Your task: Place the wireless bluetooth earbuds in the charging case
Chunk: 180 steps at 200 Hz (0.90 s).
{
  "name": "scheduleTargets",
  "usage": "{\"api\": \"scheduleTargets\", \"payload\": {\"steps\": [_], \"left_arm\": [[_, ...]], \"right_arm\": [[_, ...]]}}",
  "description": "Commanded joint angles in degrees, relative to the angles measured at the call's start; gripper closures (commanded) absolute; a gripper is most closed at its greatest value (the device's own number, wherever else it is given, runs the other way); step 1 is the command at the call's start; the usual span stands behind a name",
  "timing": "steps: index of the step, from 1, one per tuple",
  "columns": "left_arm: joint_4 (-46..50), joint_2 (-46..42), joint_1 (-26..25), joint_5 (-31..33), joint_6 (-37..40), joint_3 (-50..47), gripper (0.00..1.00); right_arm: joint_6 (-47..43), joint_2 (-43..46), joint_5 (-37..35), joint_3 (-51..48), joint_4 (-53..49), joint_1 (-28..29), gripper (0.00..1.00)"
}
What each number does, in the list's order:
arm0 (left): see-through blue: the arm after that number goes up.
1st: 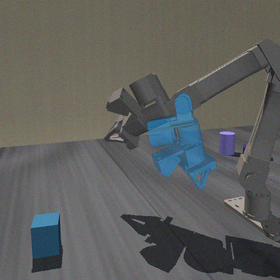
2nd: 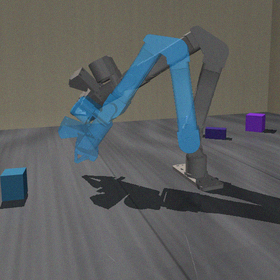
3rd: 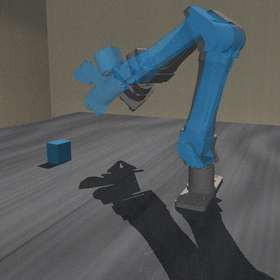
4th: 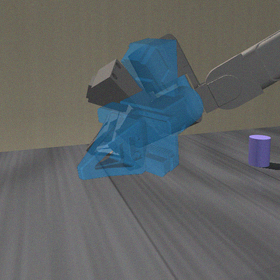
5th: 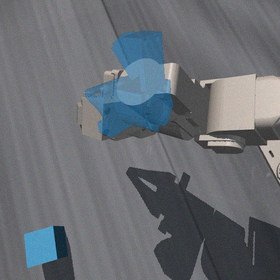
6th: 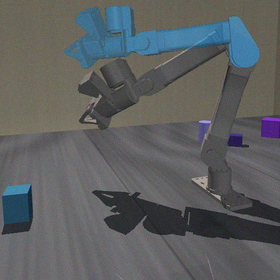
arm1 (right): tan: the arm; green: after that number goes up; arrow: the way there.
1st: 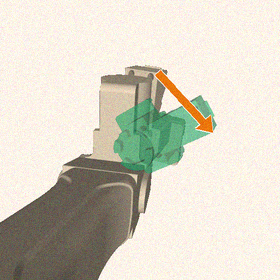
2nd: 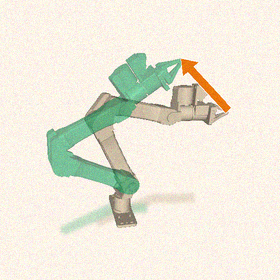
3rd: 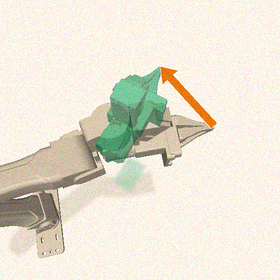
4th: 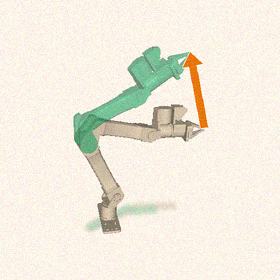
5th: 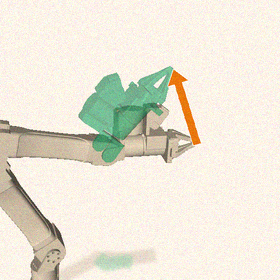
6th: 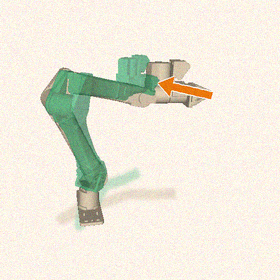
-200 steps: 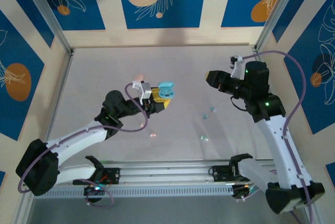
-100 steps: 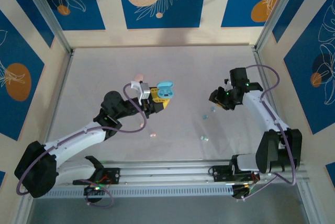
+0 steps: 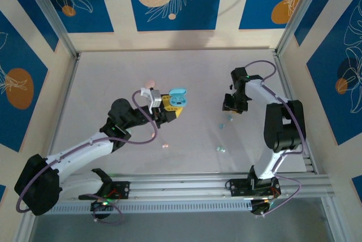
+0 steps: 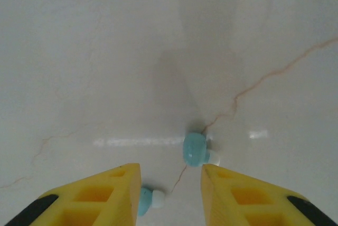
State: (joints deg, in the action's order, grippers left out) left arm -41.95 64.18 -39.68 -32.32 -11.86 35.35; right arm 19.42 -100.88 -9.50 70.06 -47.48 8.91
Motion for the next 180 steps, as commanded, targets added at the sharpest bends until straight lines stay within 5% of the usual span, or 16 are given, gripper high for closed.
{"api": "scheduleTargets", "payload": {"steps": [1, 180], "left_arm": [[-0.26, -0.97, -0.94, 0.02, 0.74, -0.05, 0.68], [-0.15, -0.55, -0.97, 0.23, 0.96, -0.26, 0.67]], "right_arm": [[-2.54, -1.74, -4.61, 1.57, -3.33, 0.46, 0.63], [-7.36, -7.95, -2.83, 2.61, -2.35, 0.61, 0.67]]}}
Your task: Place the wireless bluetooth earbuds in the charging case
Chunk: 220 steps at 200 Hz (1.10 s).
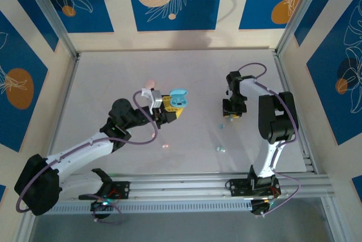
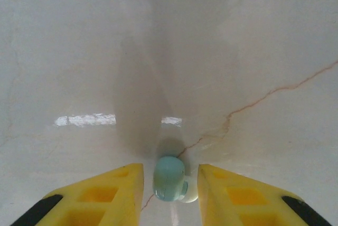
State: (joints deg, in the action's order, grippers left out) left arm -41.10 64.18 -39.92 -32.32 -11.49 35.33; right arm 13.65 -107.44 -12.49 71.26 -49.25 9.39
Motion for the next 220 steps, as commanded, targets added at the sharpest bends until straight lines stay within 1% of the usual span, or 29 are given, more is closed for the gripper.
{"api": "scheduleTargets", "payload": {"steps": [1, 80, 117, 158, 201, 213, 216, 220], "left_arm": [[-1.00, -0.55, -0.75, 0.23, 0.59, -0.16, 0.67], [-1.13, -0.35, -0.77, 0.23, 0.37, 0.00, 0.67], [-1.13, -0.44, -0.73, 0.23, 0.24, 0.00, 0.67], [-1.09, -0.29, -0.77, 0.32, 0.16, 0.13, 0.67], [-1.00, -0.17, -0.77, 0.31, 0.13, 0.25, 0.67], [-0.91, -0.20, -0.71, 0.32, 0.15, 0.26, 0.67], [-0.91, -0.20, -0.72, 0.29, 0.15, 0.26, 0.67], [-0.83, -0.22, -0.77, 0.28, 0.09, 0.22, 0.67]], "right_arm": [[-1.60, -1.42, 0.13, 1.41, -0.58, 0.16, 0.67], [-2.56, -1.96, -0.29, 1.33, 0.02, 0.16, 0.70], [-2.62, -1.80, -1.10, 1.76, 0.43, 0.16, 0.66], [-2.68, -2.07, -1.03, 2.08, 1.16, 0.11, 0.66], [-2.38, -2.85, 0.11, 2.47, -0.24, -0.01, 0.70], [-2.13, -2.73, 0.53, 2.55, -0.76, 0.11, 0.72], [-2.10, -2.74, 0.76, 2.63, -0.90, 0.15, 0.75], [-2.01, -2.80, 0.80, 2.73, -1.16, 0.15, 0.76]]}}
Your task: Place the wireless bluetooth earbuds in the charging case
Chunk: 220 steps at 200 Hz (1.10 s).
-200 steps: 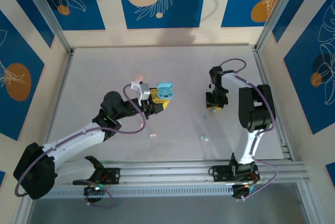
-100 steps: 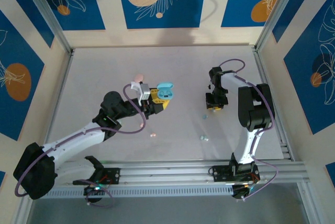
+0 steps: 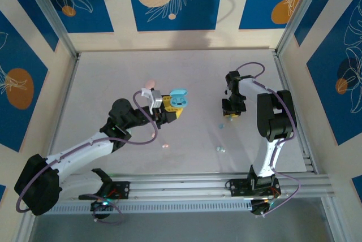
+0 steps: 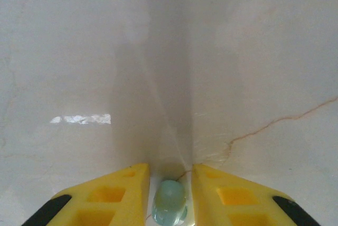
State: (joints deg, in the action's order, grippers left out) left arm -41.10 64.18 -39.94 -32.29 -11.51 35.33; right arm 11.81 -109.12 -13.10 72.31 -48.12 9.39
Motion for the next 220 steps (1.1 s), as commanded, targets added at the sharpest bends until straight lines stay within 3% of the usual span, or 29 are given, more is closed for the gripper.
{"api": "scheduleTargets", "payload": {"steps": [1, 133, 172, 220], "left_arm": [[-0.83, -0.21, -0.75, 0.28, 0.14, 0.20, 0.67], [-0.47, -0.11, -0.69, 0.22, 0.19, 0.59, 0.67], [-0.57, -0.11, -0.73, 0.19, 0.19, 0.43, 0.67], [-0.56, -0.33, -0.74, 0.73, 0.39, 0.12, 0.67]], "right_arm": [[-0.19, -1.15, 1.41, 1.68, -2.36, 0.13, 0.76], [0.64, -2.56, 1.56, 2.47, -5.06, -0.18, 0.73], [0.86, -2.59, 2.15, 2.46, -5.23, -0.10, 0.77], [2.09, 4.71, 7.54, 1.10, -4.39, 0.77, 0.79]]}}
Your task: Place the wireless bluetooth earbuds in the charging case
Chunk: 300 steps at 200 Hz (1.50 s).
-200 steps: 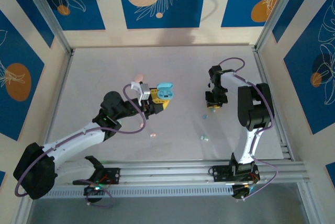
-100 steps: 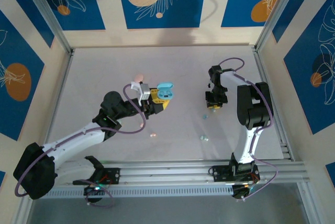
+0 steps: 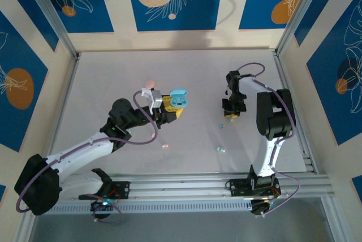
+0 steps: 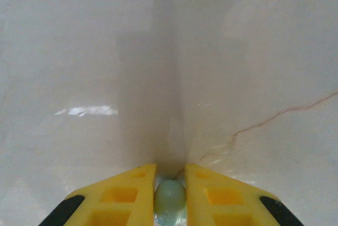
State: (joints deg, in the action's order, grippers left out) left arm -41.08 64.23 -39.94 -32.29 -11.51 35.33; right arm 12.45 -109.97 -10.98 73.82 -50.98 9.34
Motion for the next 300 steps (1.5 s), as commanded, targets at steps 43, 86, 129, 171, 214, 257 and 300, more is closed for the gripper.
{"api": "scheduleTargets", "payload": {"steps": [43, 86, 129, 171, 214, 257, 300], "left_arm": [[-0.77, -1.07, -0.70, 2.33, 1.09, -0.78, 0.67], [1.02, -2.73, -0.66, 4.07, 3.41, -1.60, 0.67], [2.31, -3.67, -0.54, 4.87, 4.65, -2.15, 0.67], [2.69, -3.85, -0.46, 5.32, 5.36, -2.26, 0.67], [3.10, -3.41, -0.51, 5.44, 5.78, -1.84, 0.67], [4.01, -3.15, -0.52, 5.32, 6.23, -1.50, 0.67], [5.66, -3.14, -0.54, 5.45, 7.27, -0.72, 0.67]], "right_arm": [[7.53, 20.00, 27.91, -7.44, 6.62, 0.92, 0.79], [17.49, 28.23, 56.46, -13.17, 21.10, 2.34, 0.79], [25.31, 29.14, 71.45, -12.94, 32.25, 6.80, 0.79], [29.90, 29.18, 75.36, -12.73, 35.63, 8.06, 0.79], [38.89, 30.90, 75.17, -15.63, 44.11, 8.06, 0.79], [41.07, 33.85, 66.29, -15.33, 38.99, 8.53, 0.79], [48.83, 37.17, 59.35, -17.37, 41.85, 10.75, 0.78]]}}
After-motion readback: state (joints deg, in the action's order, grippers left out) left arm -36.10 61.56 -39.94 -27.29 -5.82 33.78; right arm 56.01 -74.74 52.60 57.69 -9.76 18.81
